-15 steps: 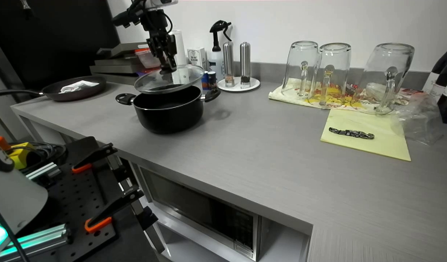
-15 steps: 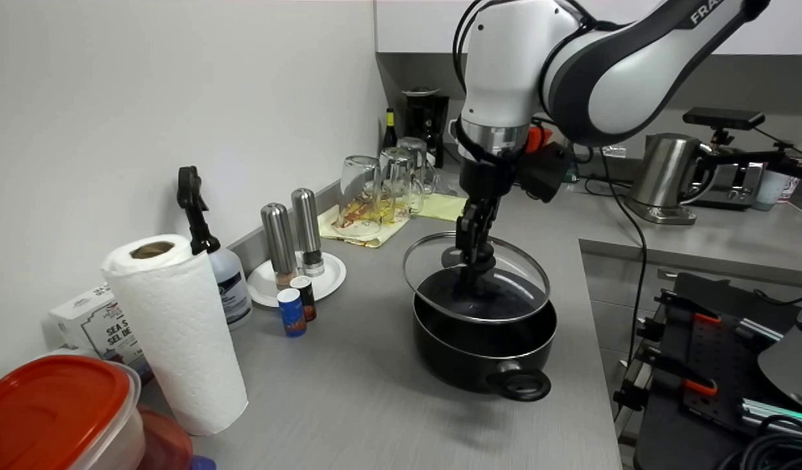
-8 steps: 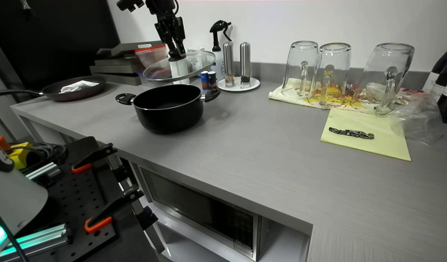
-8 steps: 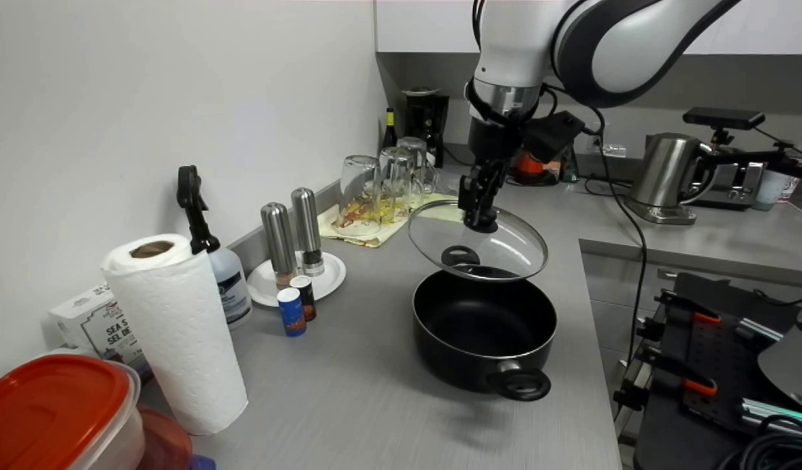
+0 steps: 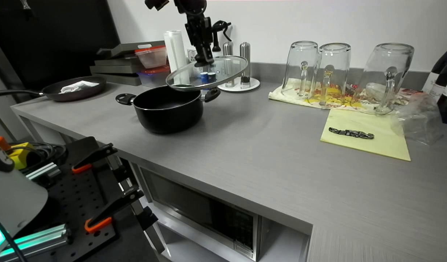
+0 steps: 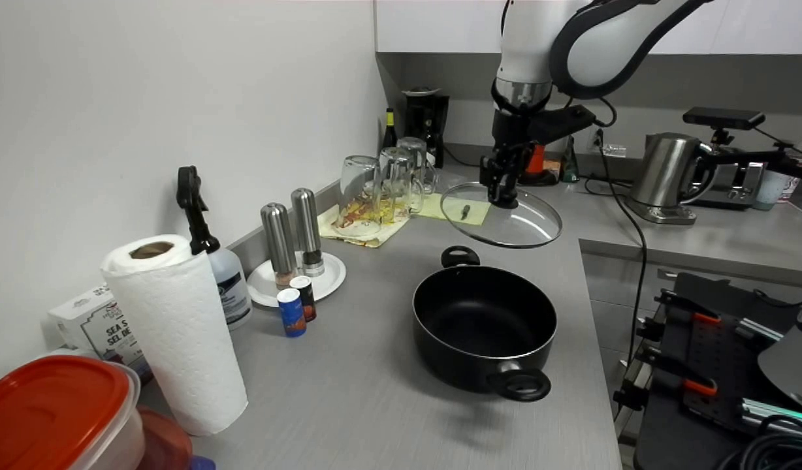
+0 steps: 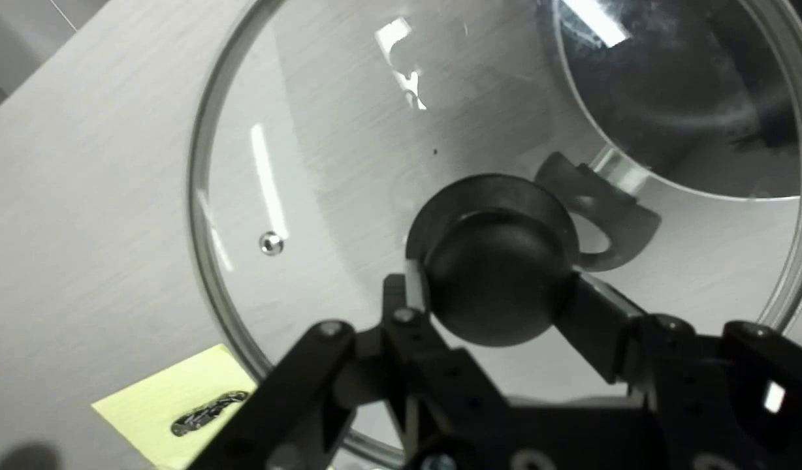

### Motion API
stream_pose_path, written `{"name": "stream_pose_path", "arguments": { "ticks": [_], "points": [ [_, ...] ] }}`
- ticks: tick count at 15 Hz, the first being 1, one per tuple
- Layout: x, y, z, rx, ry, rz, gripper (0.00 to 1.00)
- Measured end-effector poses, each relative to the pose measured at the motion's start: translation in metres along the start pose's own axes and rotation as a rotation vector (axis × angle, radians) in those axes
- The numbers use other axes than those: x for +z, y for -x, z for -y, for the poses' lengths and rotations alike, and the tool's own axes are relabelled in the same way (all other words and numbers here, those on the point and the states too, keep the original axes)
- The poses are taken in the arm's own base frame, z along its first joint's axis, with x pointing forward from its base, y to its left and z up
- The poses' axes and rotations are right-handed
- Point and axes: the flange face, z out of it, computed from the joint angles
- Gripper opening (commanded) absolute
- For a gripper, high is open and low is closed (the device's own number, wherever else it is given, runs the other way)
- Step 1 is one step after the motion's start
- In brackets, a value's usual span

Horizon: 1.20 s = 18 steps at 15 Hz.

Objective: Put the glass lid on the right side of the counter.

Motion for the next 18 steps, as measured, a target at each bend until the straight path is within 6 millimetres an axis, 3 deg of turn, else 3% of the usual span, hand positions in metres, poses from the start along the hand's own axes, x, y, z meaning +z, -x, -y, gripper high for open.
{"name": "stream_pose_path", "arguments": {
  "ticks": [5, 9, 13, 18],
  "points": [
    [0.021, -0.010, -0.074, 0.166, 0.027, 0.039, 0.26],
    [0.048, -0.006, -0.108, 0.284, 0.051, 0.082, 0.26],
    [0.092, 0.006, -0.116, 0.375, 0.074, 0.124, 0.26],
    [0.145, 0.022, -0.104, 0.425, 0.079, 0.157, 0.26]
  ]
}}
